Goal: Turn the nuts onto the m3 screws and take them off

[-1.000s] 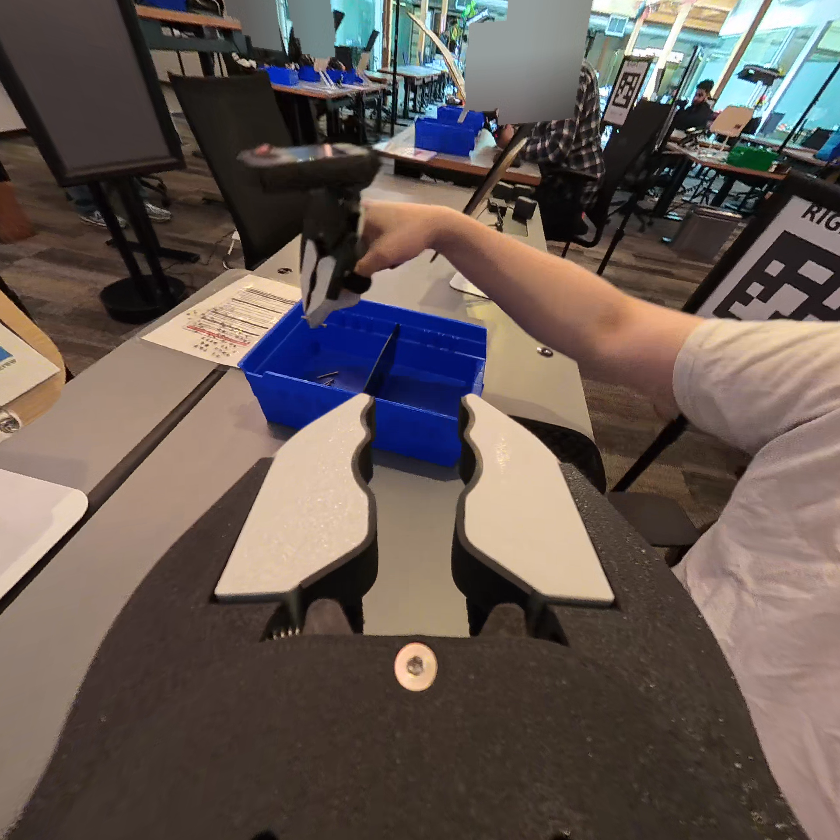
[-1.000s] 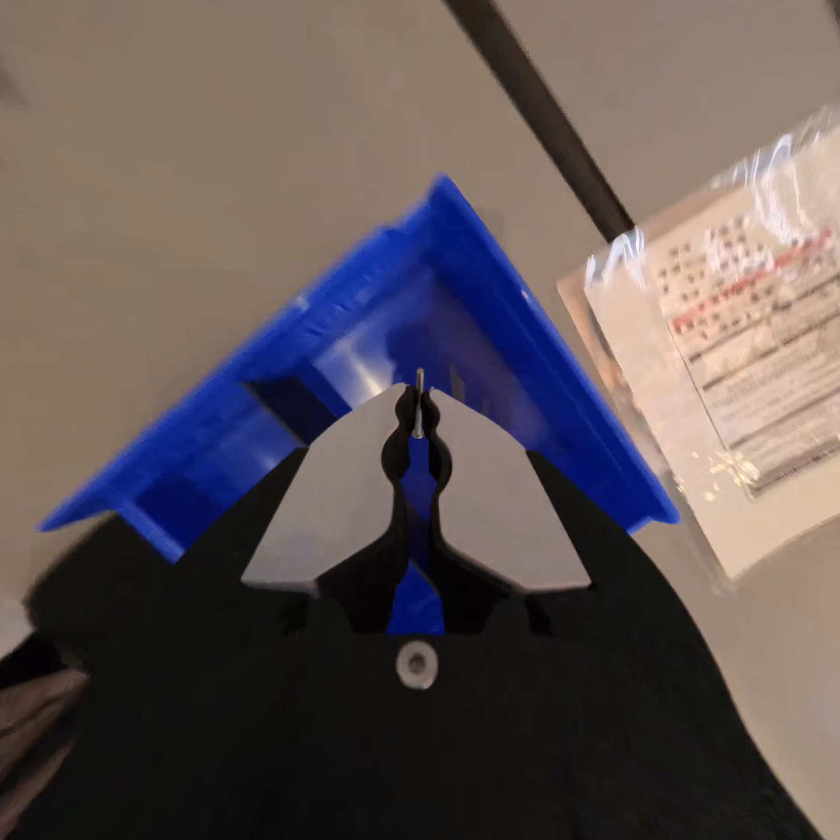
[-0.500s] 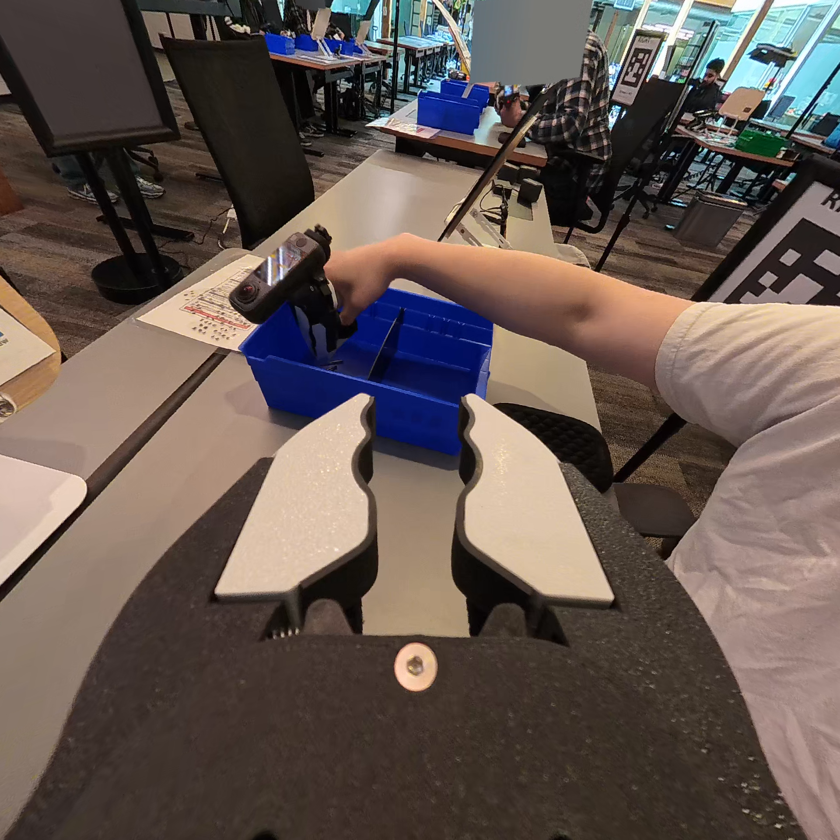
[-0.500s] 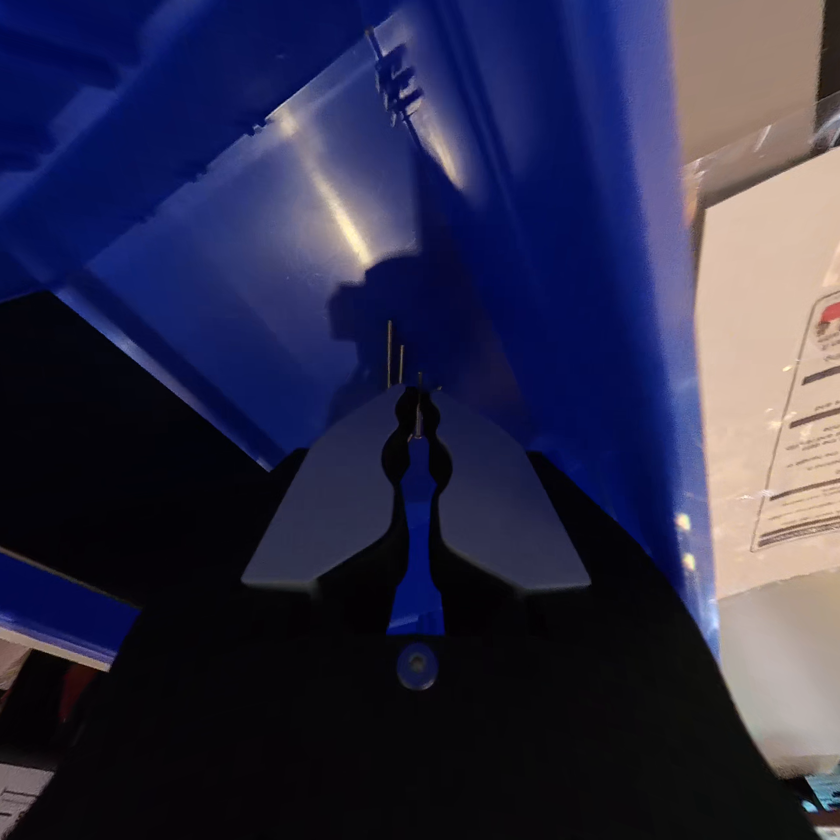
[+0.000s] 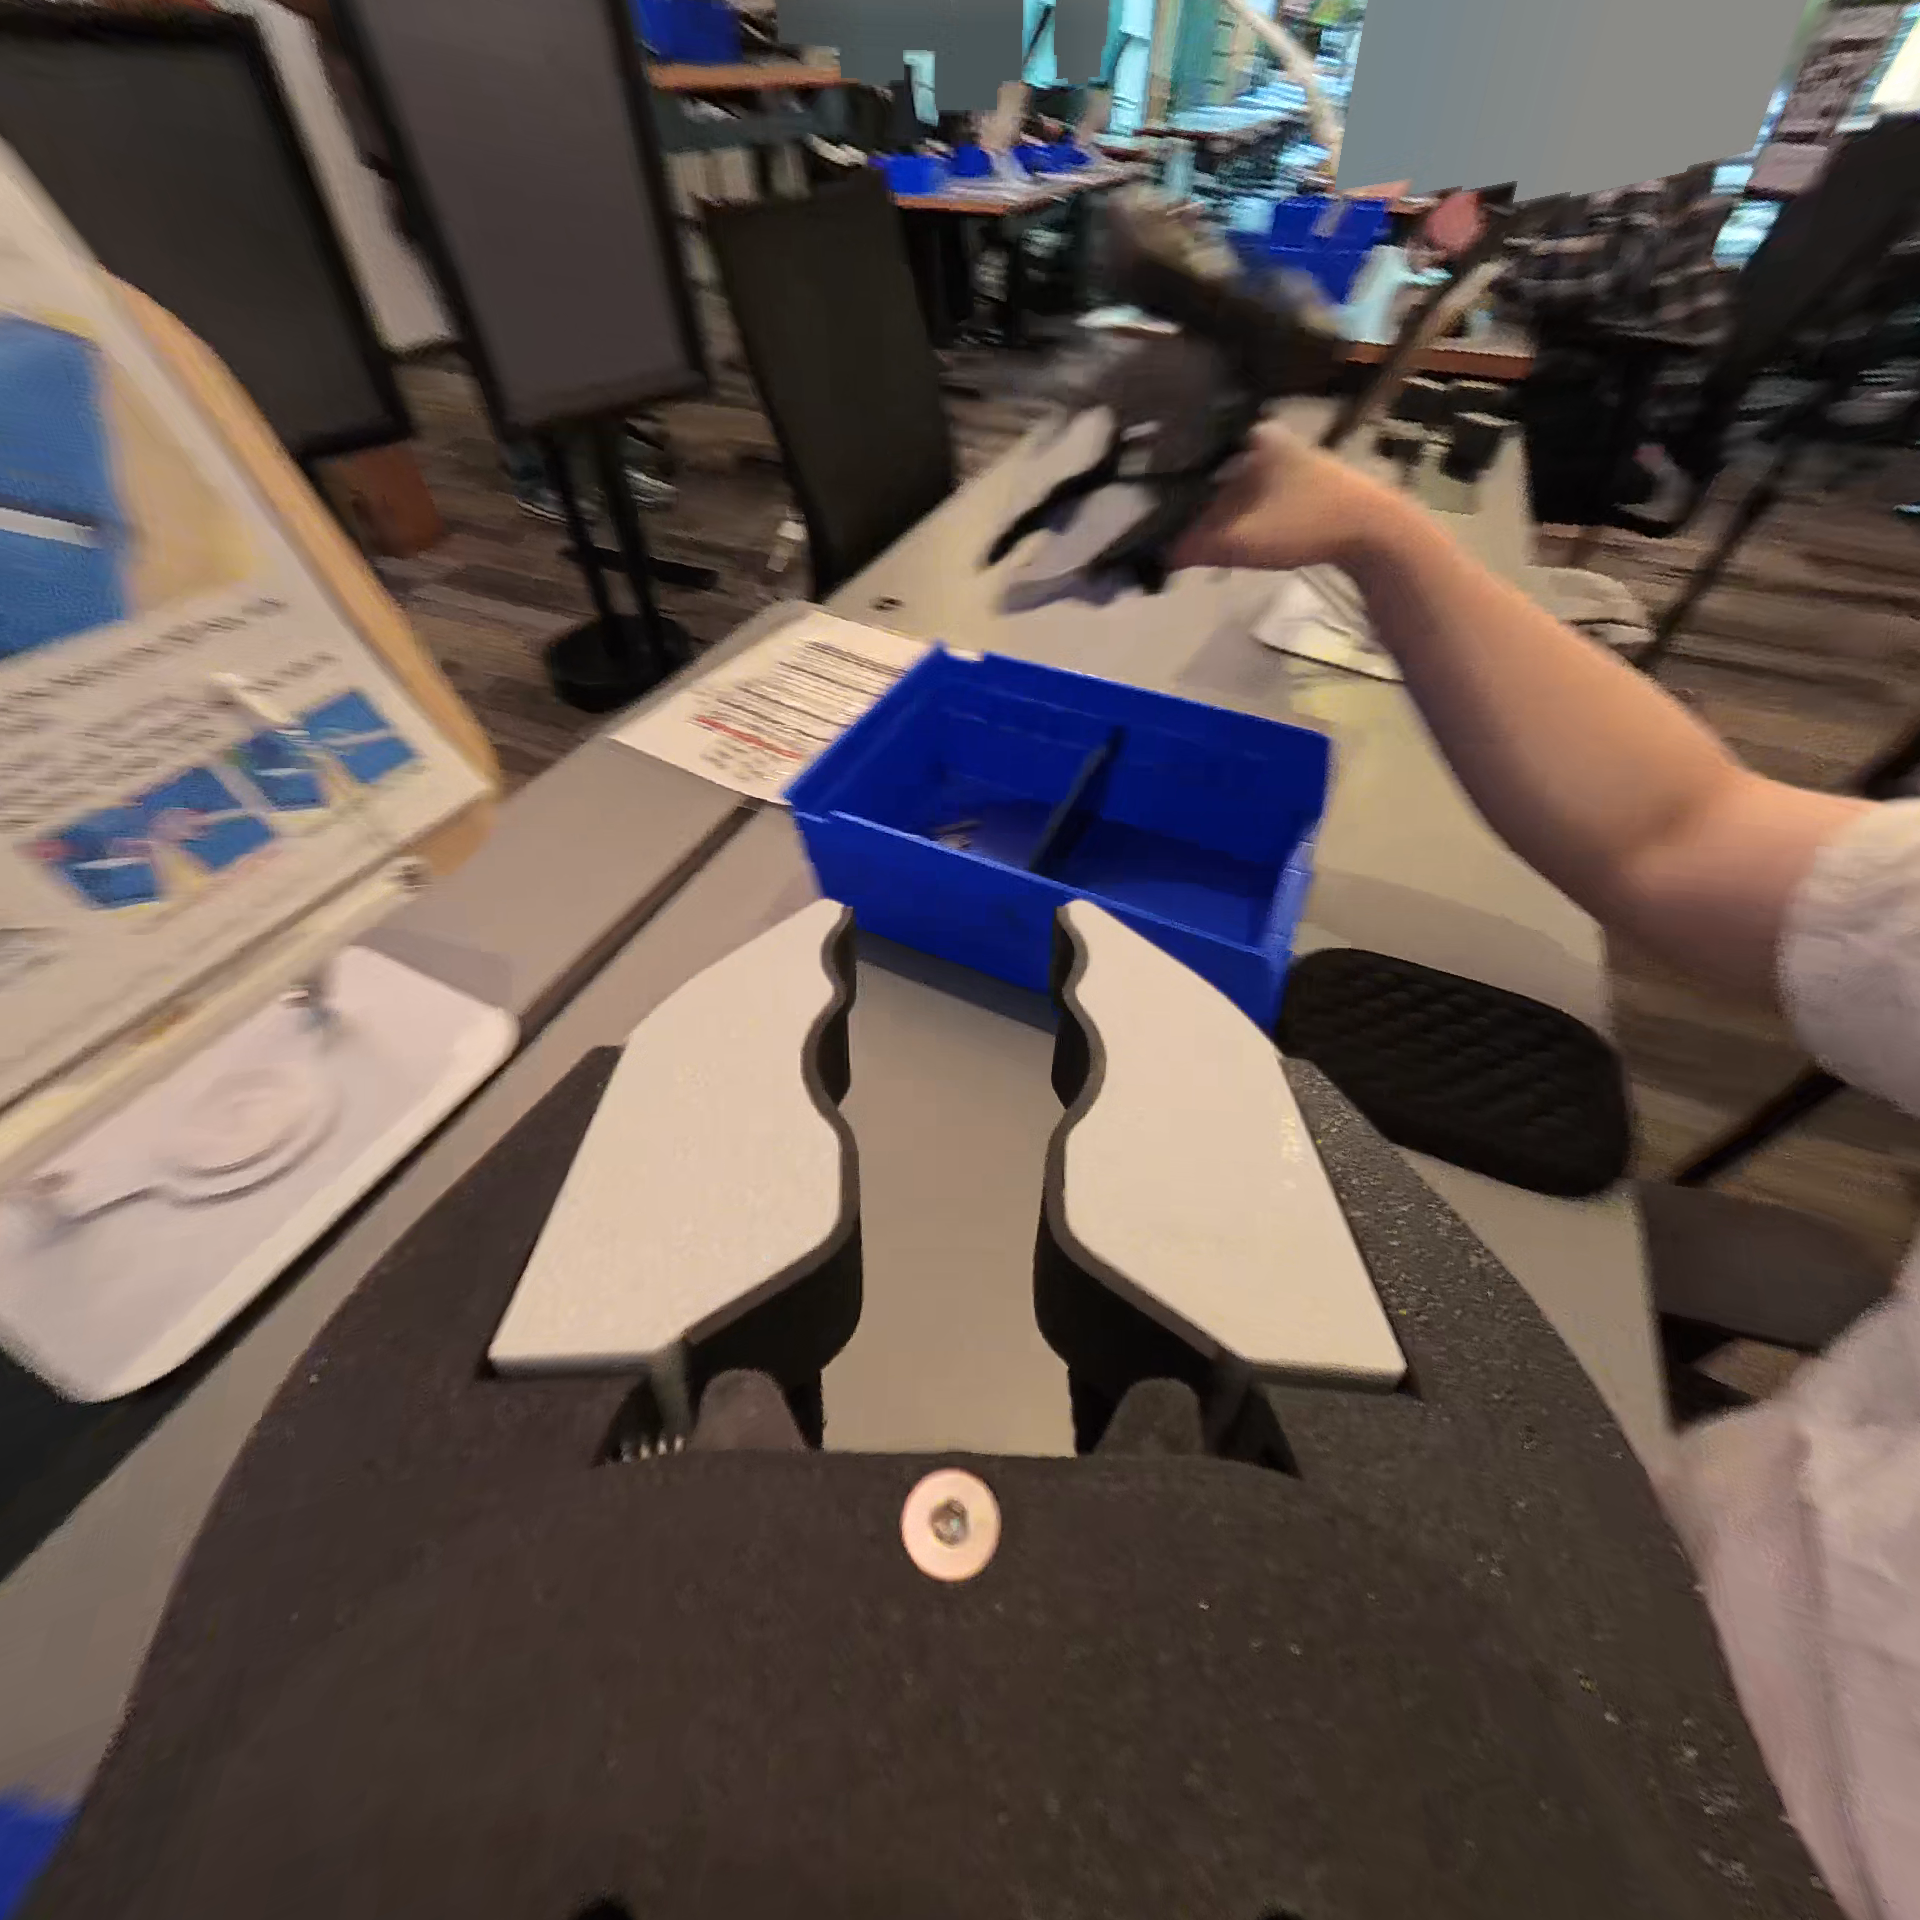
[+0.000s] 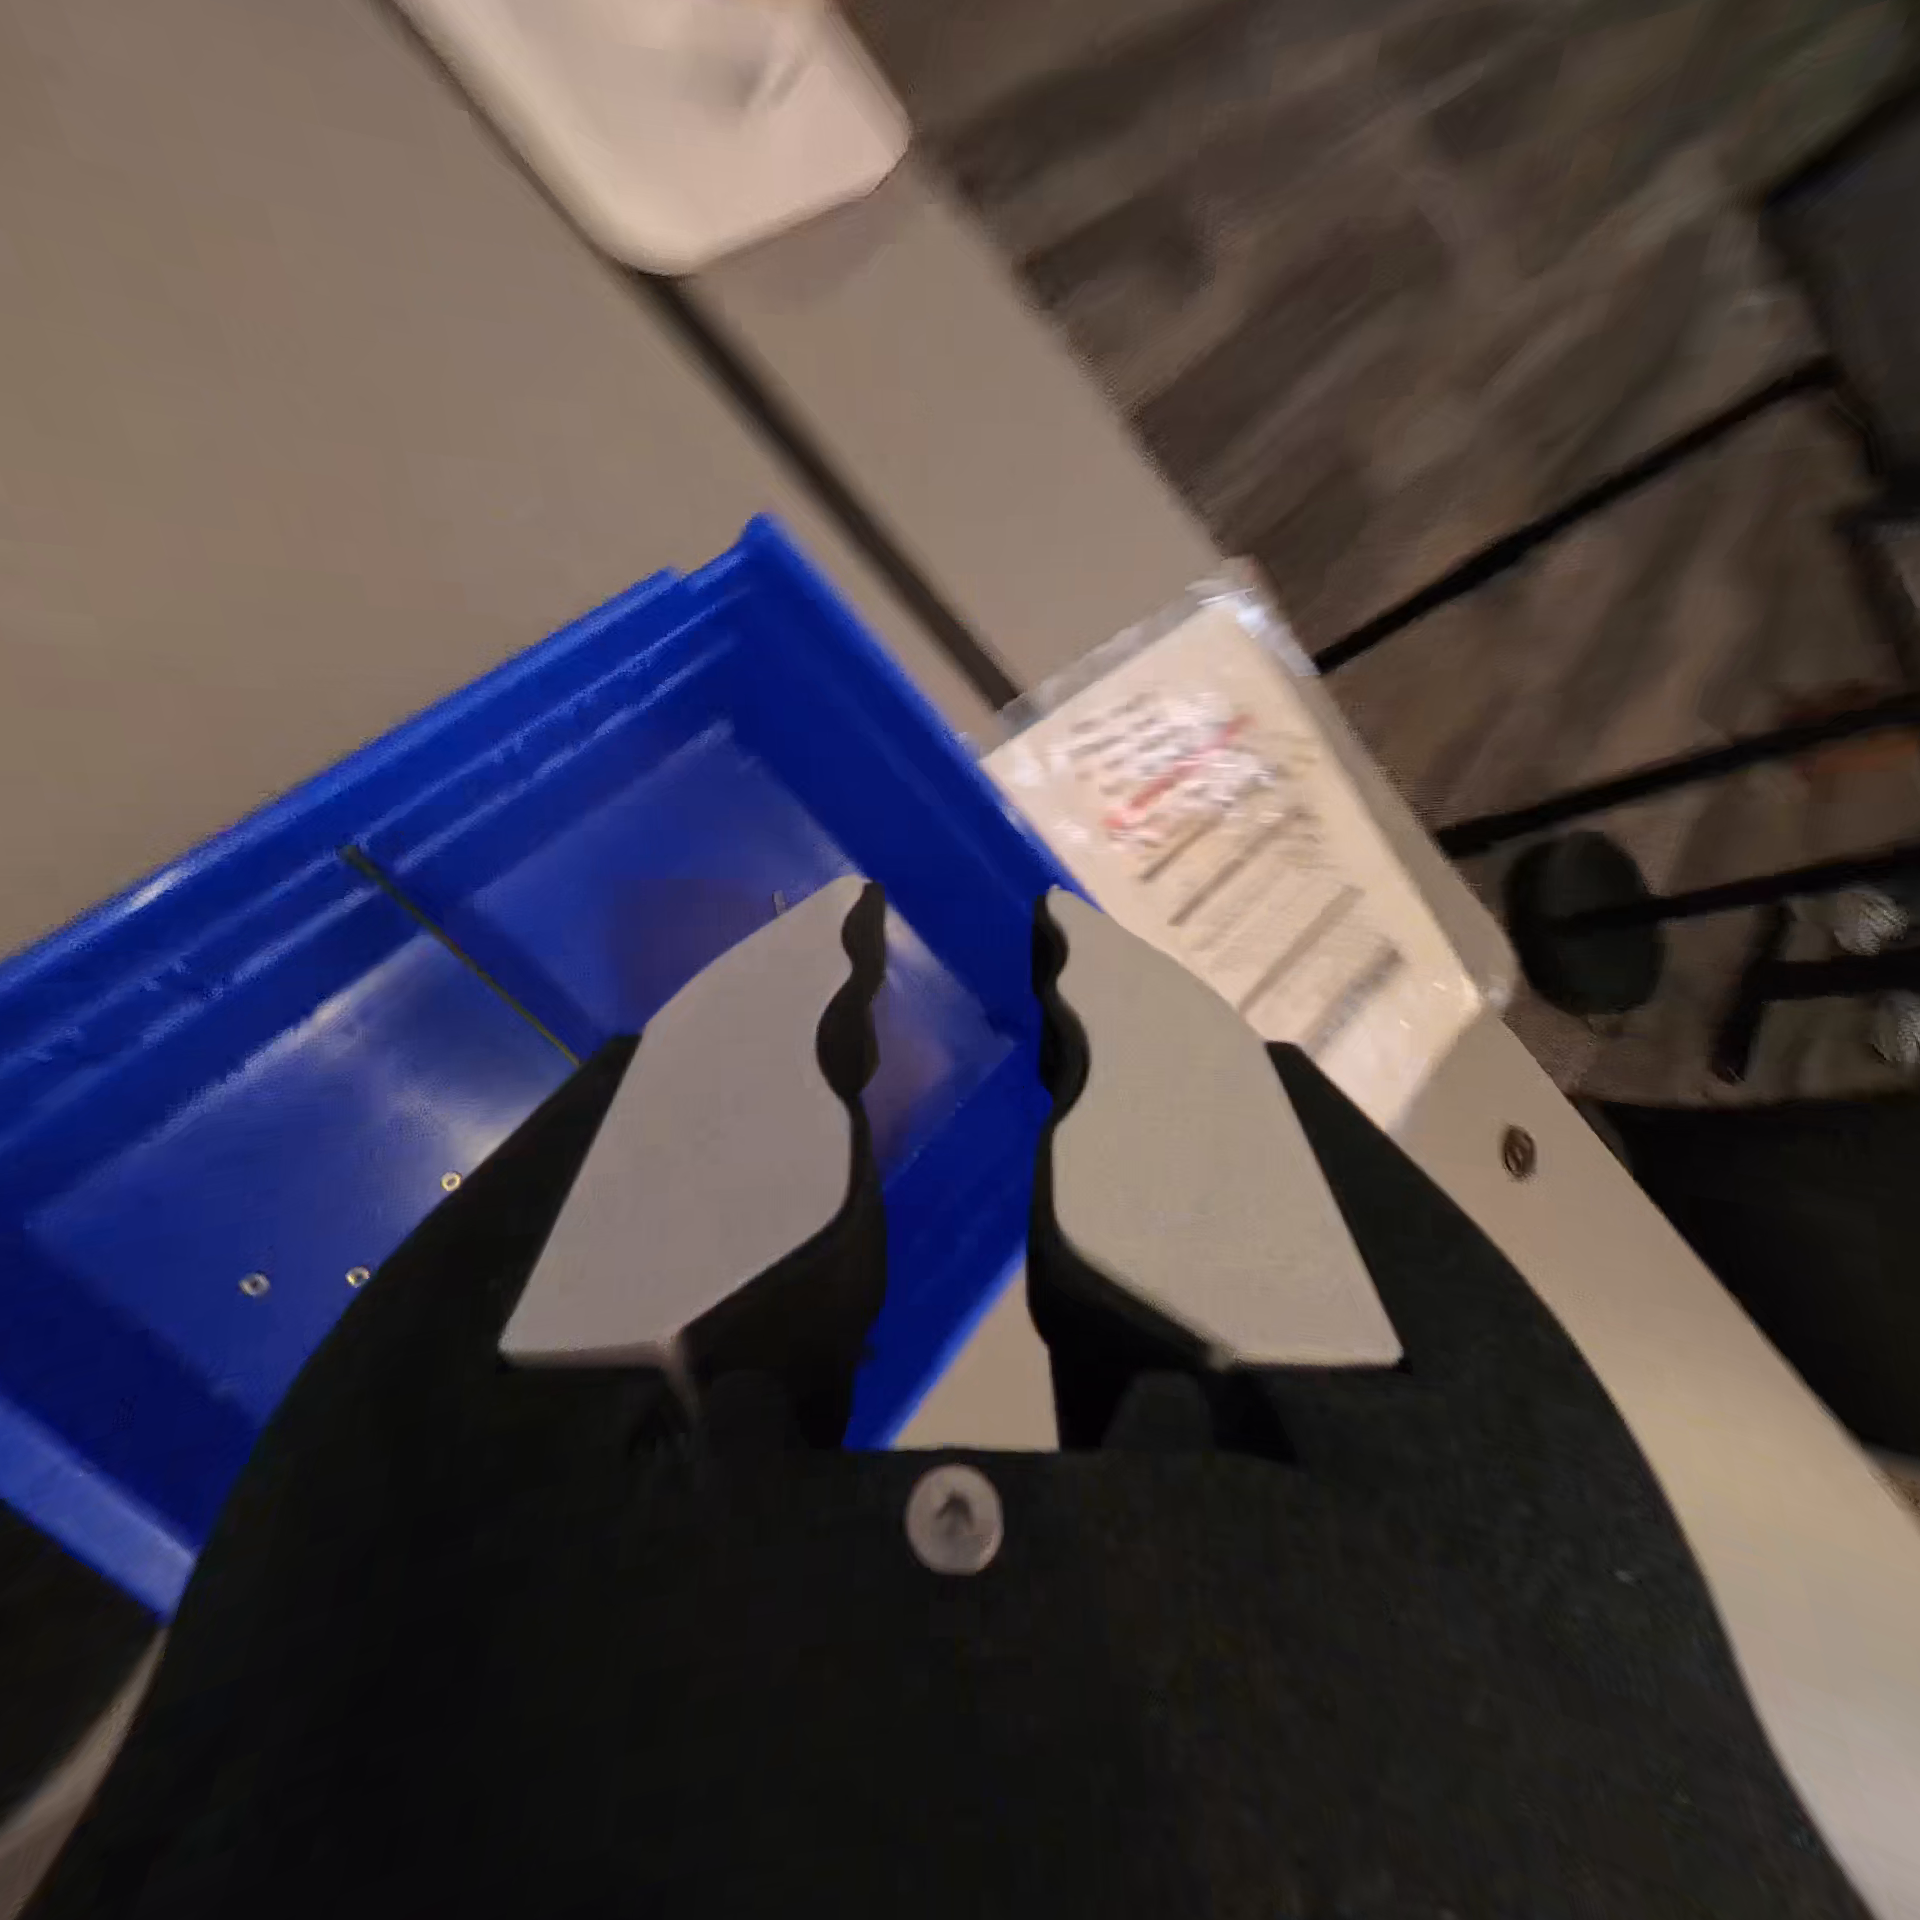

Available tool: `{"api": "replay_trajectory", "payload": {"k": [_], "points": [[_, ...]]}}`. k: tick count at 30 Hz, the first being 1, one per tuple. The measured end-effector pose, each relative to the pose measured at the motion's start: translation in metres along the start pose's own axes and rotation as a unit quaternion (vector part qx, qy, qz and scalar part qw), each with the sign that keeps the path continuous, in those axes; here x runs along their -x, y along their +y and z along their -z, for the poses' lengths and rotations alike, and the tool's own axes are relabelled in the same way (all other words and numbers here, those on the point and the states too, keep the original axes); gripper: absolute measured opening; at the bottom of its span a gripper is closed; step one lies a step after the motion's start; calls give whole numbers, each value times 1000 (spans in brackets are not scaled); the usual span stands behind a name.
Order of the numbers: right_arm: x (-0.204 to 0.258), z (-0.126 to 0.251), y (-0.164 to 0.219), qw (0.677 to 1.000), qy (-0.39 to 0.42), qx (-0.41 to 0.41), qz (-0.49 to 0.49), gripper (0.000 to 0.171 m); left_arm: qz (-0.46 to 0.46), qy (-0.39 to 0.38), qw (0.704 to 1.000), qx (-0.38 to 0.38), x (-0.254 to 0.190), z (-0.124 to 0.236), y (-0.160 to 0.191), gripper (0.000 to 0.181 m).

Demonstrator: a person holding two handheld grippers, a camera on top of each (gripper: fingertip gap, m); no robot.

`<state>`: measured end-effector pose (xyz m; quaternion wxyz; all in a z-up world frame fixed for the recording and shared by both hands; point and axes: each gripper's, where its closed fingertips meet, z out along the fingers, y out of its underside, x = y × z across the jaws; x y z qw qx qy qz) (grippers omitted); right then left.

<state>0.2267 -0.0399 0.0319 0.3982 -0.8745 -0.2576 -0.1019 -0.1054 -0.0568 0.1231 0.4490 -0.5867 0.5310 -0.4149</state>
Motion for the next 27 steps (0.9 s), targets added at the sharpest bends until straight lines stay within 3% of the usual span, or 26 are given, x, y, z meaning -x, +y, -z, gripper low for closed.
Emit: {"api": "replay_trajectory", "payload": {"k": [2, 5, 8, 11, 13, 17, 21, 27], "points": [[-21, 40, 14, 995, 49, -38, -73, 43, 8, -83, 996, -6, 20, 22, 1, 38], [-27, 58, 76, 983, 28, 59, -169, 51, 42, -190, 980, 49, 66, 75, 3, 57], [-8, 56, 120, 966, -13, 119, -231, 61, 73, -340, 931, 114, 134, 164, 14, 62], [9, 50, 155, 949, -24, 176, -259, 69, 129, -424, 862, 247, 176, 257, 80, 70], [20, 42, 164, 940, -39, 192, -279, 72, 198, -425, 833, 293, 183, 298, 128, 73], [41, 25, 170, 922, -82, 219, -311, 72, 281, -422, 809, 297, 187, 334, 192, 73], [51, 16, 180, 912, -72, 268, -301, 63, 325, -401, 780, 355, 178, 337, 251, 83], [54, 12, 192, 901, -58, 316, -293, 37, 327, -392, 752, 417, 172, 331, 292, 77]]}}
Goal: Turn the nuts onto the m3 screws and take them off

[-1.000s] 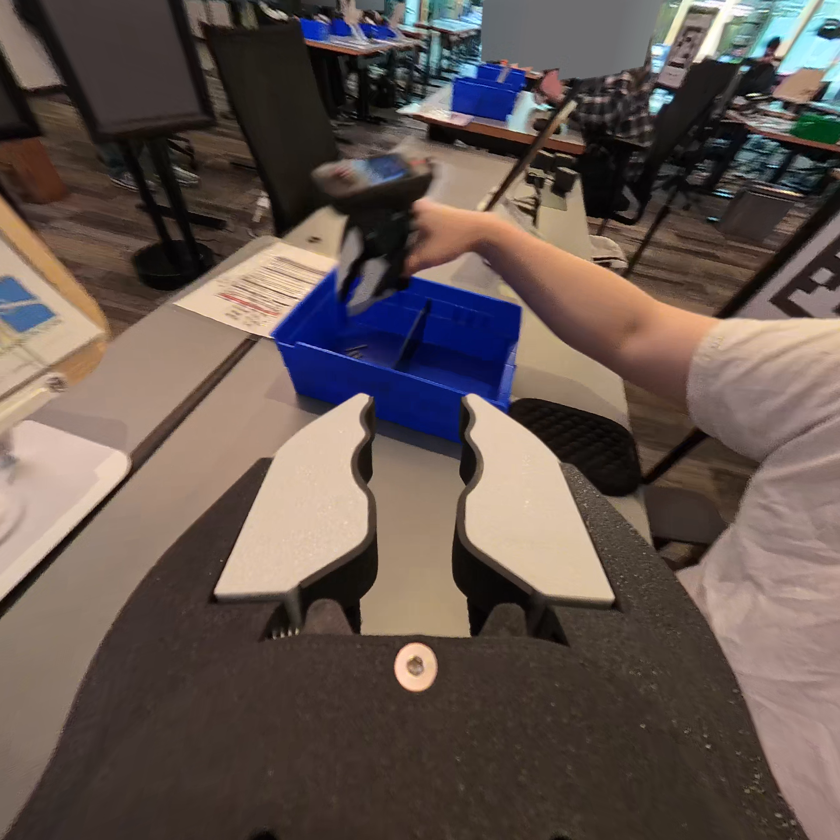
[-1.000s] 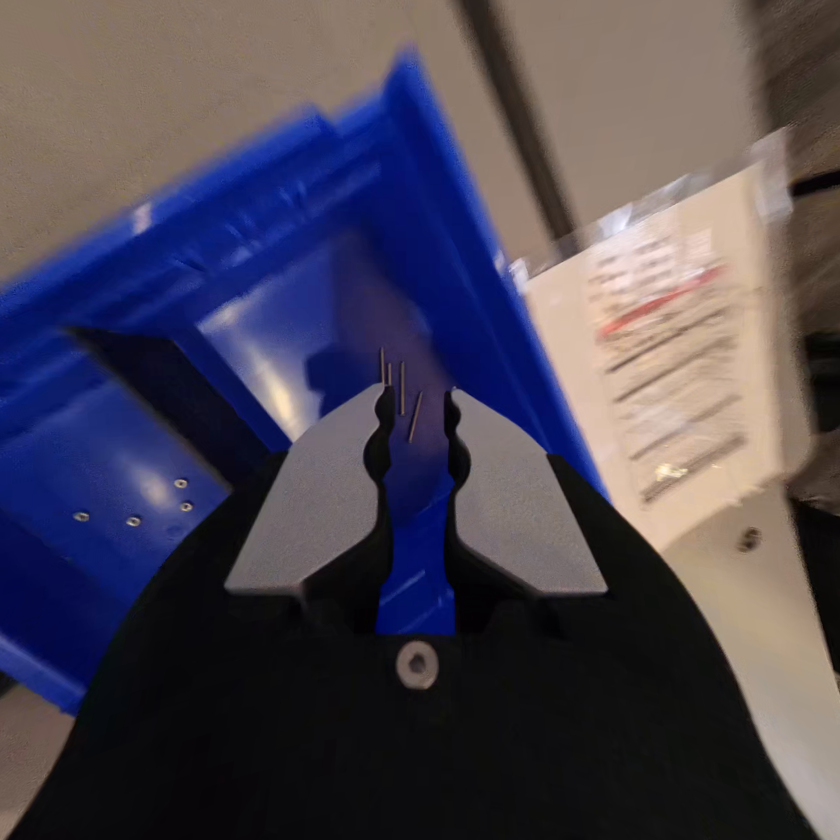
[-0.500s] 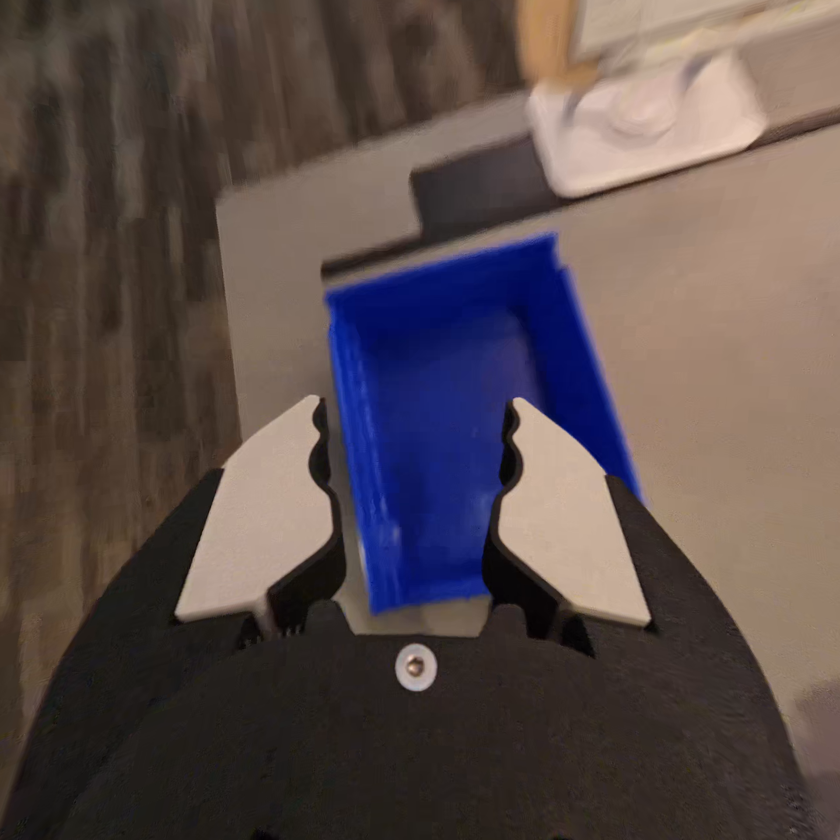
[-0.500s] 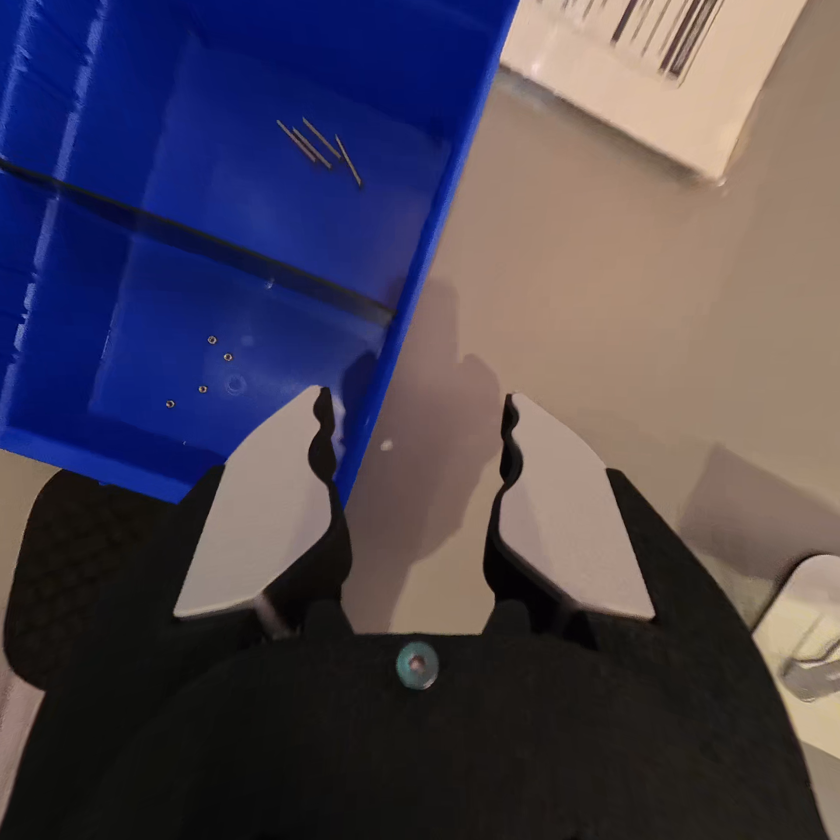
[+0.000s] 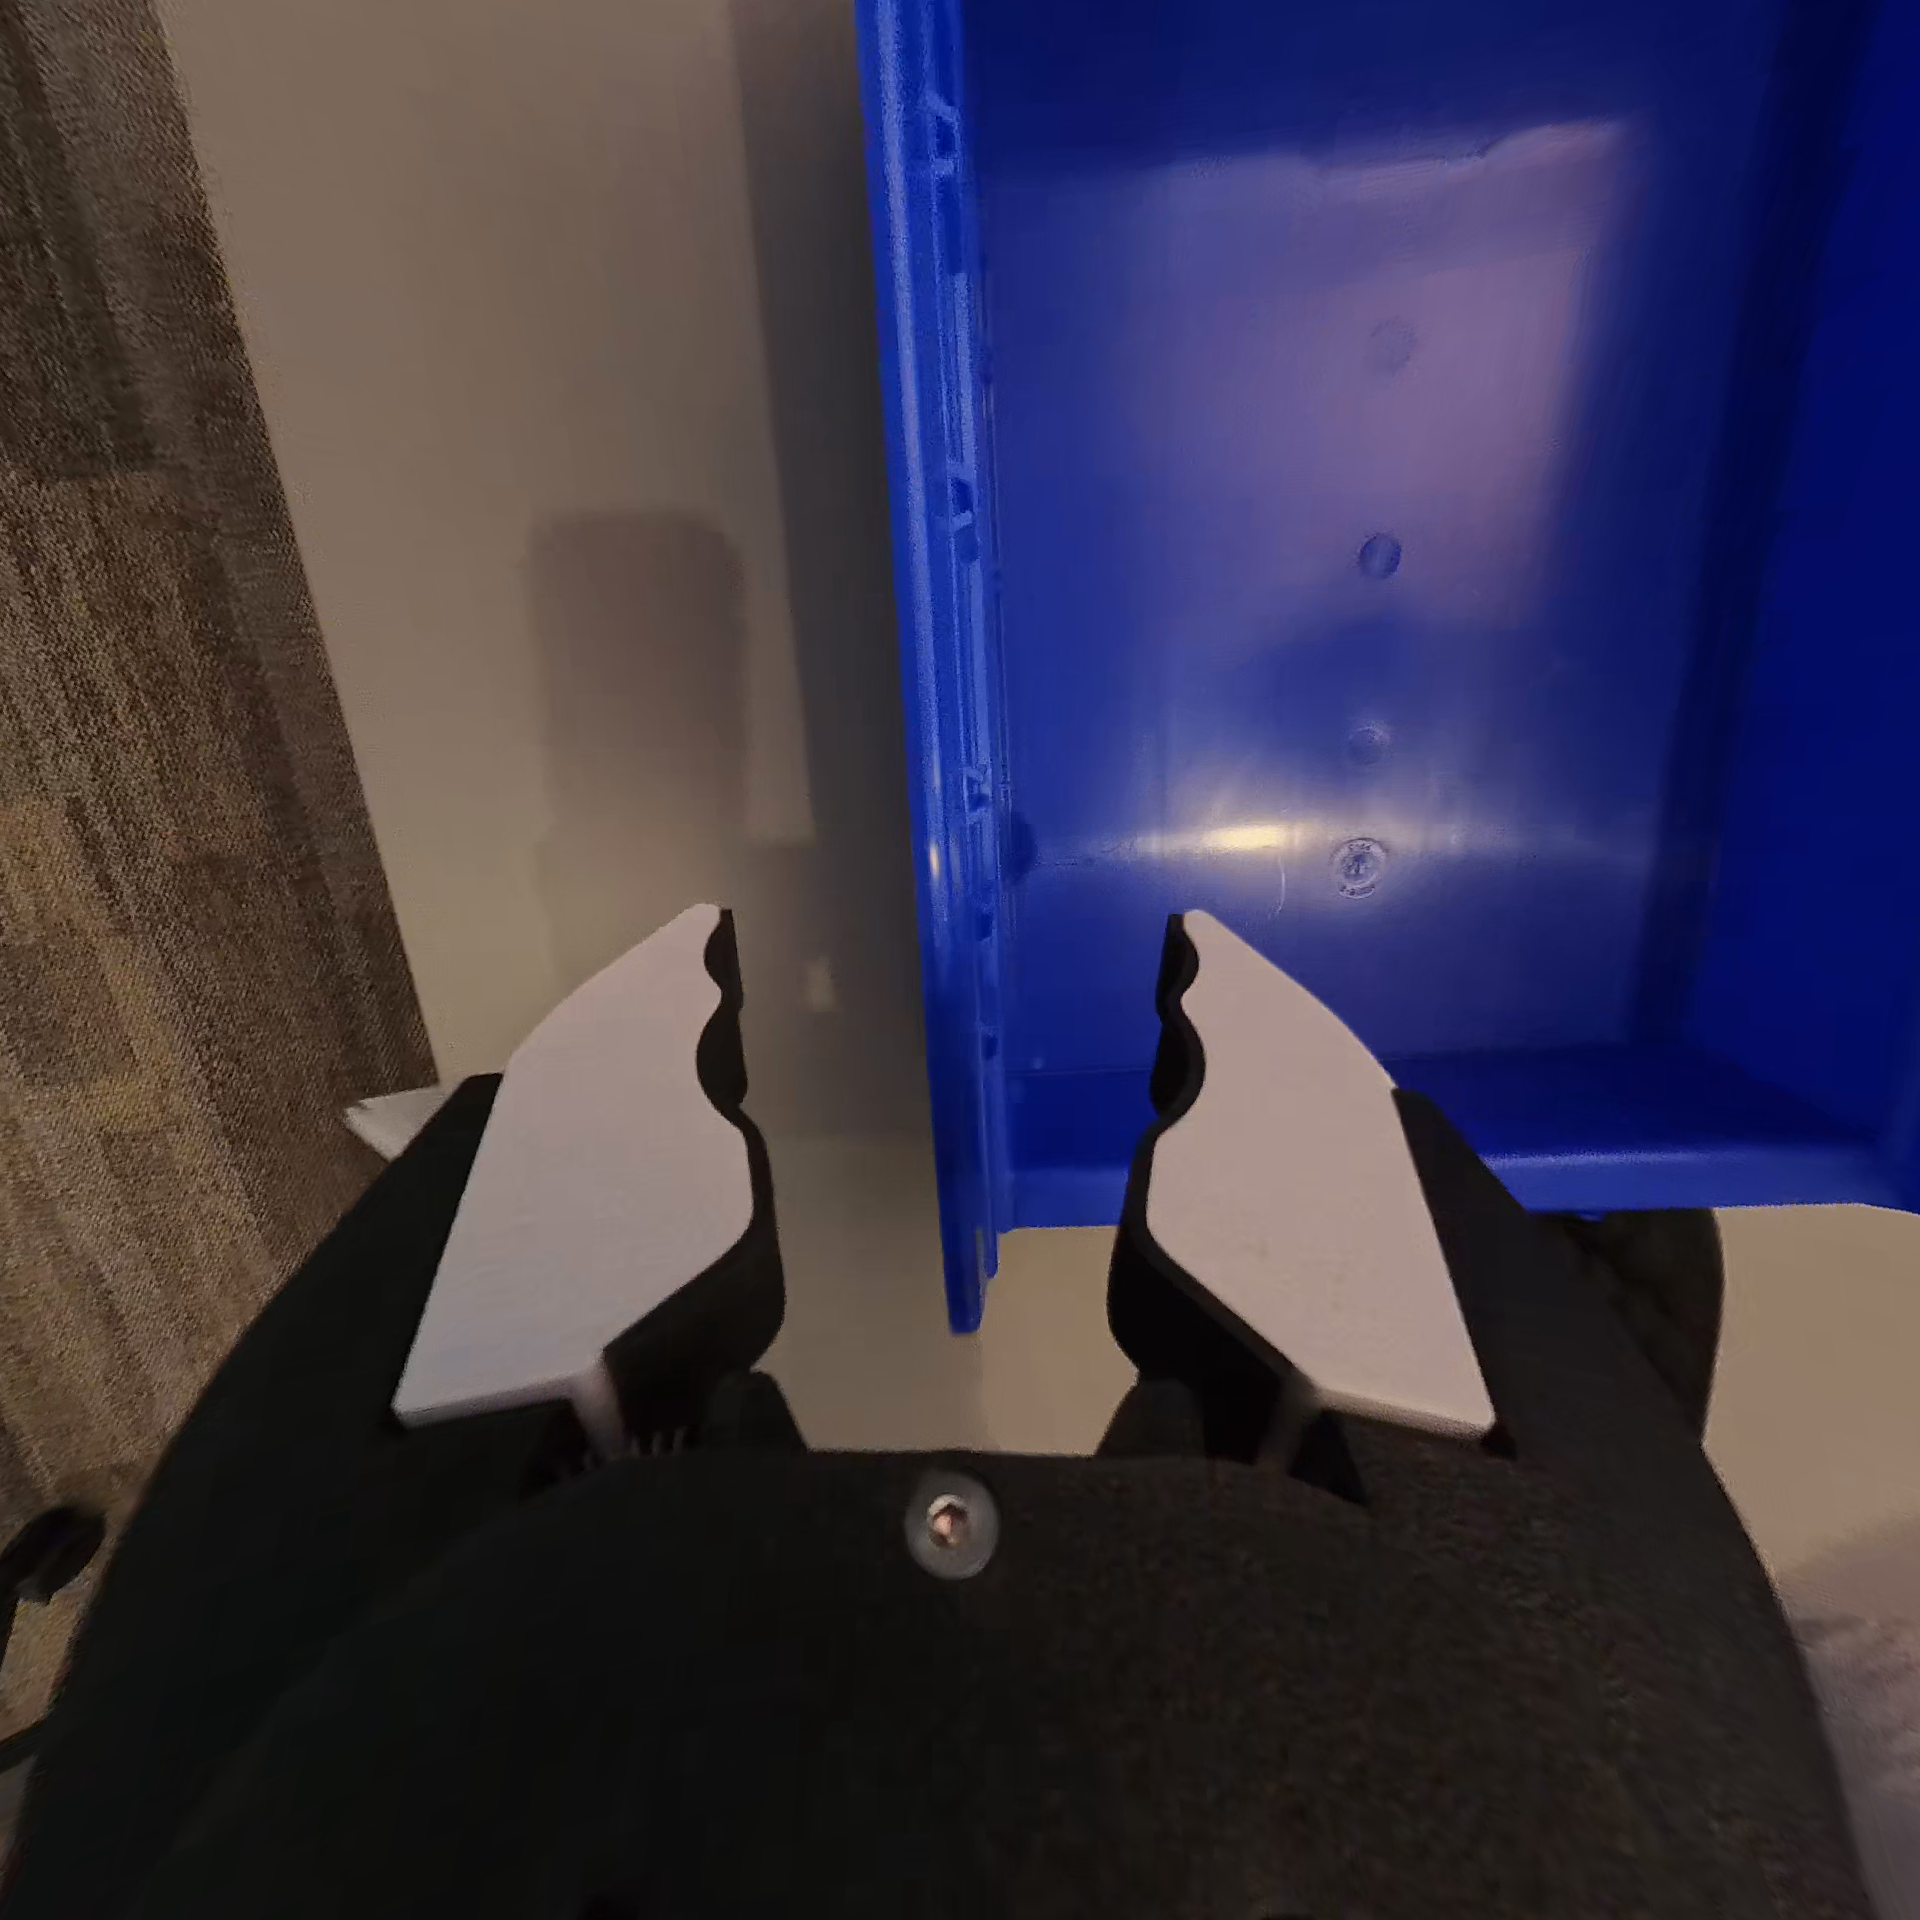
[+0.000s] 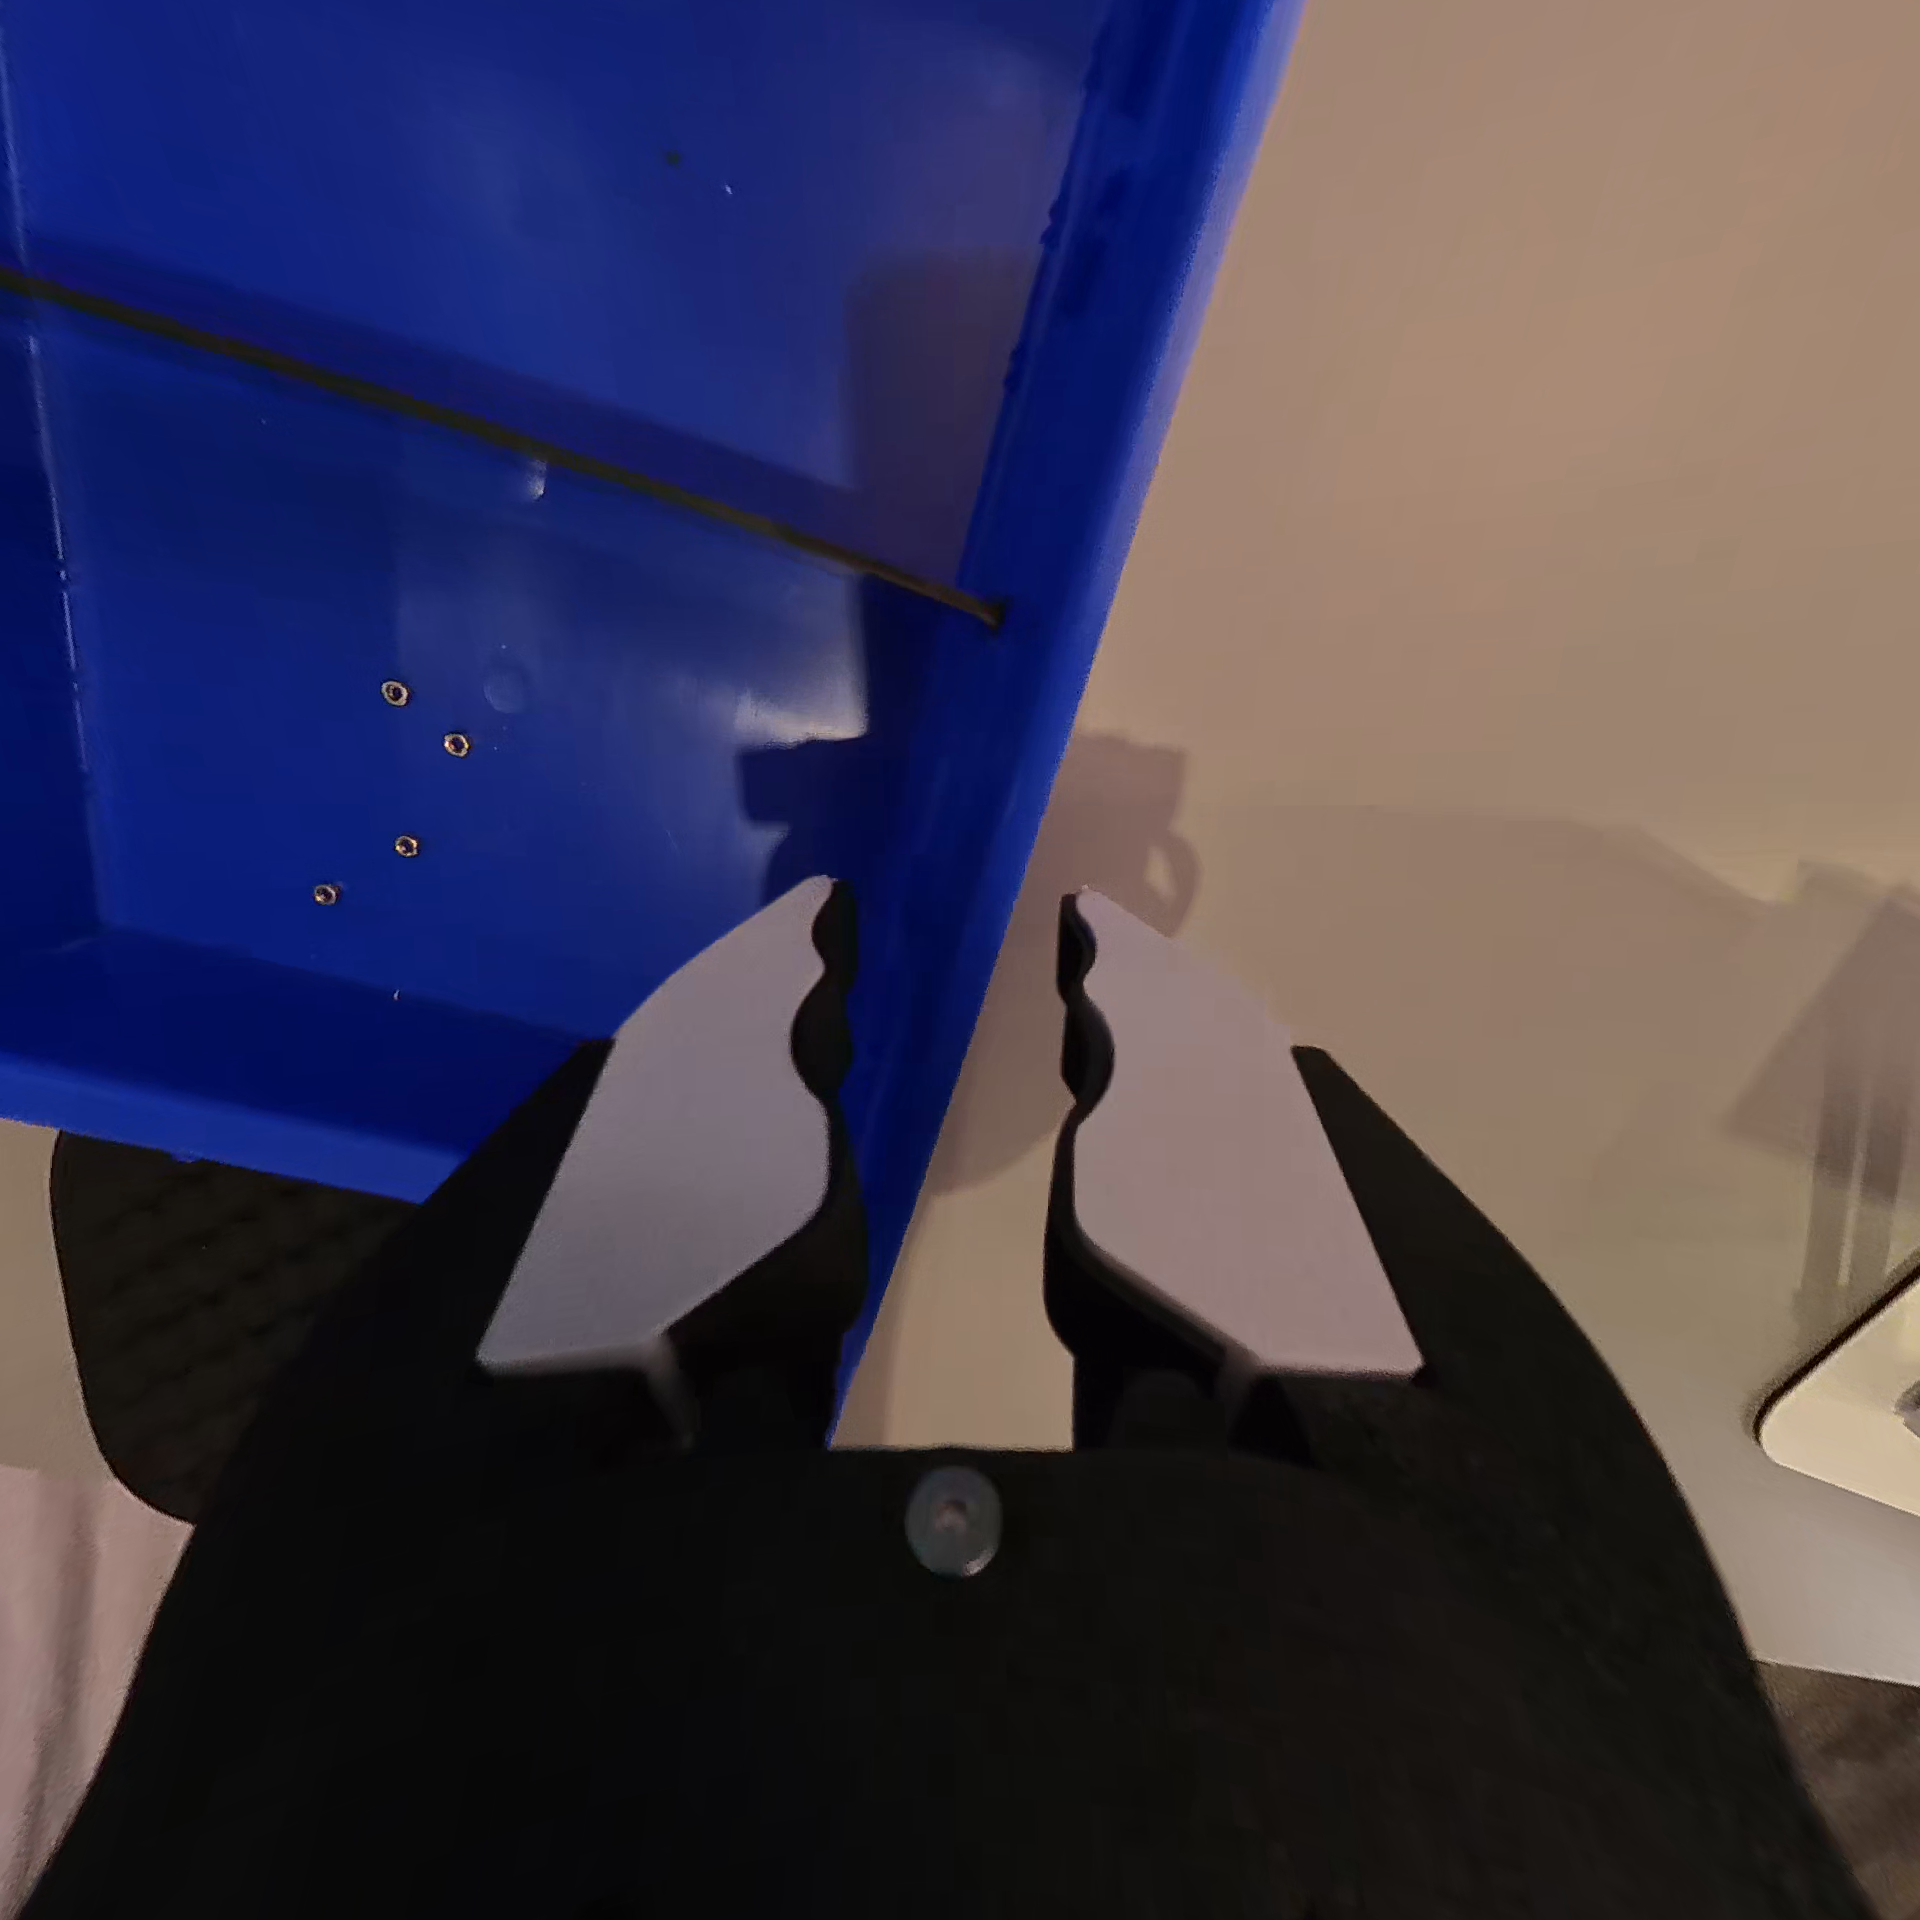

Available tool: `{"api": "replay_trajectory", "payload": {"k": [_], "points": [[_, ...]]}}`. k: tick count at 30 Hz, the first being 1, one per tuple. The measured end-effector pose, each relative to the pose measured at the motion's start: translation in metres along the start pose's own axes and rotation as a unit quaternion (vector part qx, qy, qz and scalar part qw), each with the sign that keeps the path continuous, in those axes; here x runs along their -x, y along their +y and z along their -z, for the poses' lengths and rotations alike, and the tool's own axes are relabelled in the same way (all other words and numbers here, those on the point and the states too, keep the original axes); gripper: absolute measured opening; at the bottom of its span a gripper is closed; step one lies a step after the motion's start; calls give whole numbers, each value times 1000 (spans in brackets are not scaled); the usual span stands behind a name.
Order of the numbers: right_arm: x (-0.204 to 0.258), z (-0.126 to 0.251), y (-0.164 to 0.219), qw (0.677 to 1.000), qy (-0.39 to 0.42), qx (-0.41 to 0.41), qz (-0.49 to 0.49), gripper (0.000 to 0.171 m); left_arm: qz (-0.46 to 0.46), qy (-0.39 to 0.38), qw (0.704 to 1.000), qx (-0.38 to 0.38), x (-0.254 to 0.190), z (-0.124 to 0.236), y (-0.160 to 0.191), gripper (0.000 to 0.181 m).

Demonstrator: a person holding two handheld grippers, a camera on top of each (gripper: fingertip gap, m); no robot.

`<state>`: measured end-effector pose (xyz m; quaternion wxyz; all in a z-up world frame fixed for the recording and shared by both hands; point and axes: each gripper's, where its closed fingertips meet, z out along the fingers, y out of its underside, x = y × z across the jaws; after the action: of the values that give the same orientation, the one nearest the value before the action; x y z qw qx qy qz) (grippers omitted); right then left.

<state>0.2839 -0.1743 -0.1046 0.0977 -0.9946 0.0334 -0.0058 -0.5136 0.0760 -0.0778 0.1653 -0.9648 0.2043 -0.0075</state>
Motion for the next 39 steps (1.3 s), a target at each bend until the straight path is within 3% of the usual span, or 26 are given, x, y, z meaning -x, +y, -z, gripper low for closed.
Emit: {"api": "replay_trajectory", "payload": {"k": [4, 8, 13, 17, 27, 39], "points": [[4, -7, 4, 1000, -8, 19, -7, 28, -16, -20, 999, 46, 1, -19, 12, 74], [7, -9, 4, 1000, -14, 19, -8, 13, -6, 1, 999, 49, -6, -33, 14, 53], [7, -9, 3, 1000, 1, 4, -11, 12, -5, -5, 999, 48, -1, -42, 14, 23], [4, -9, 2, 999, 34, -21, -5, 16, 11, 26, 998, 49, -5, -42, 15, 14], [-3, -7, 0, 987, 138, -72, 34, 29, 37, 55, 997, 45, -8, -42, 14, 8], [-3, -7, 0, 986, 141, -75, 48, 30, 40, 75, 995, 50, -11, -42, 15, 5]]}}
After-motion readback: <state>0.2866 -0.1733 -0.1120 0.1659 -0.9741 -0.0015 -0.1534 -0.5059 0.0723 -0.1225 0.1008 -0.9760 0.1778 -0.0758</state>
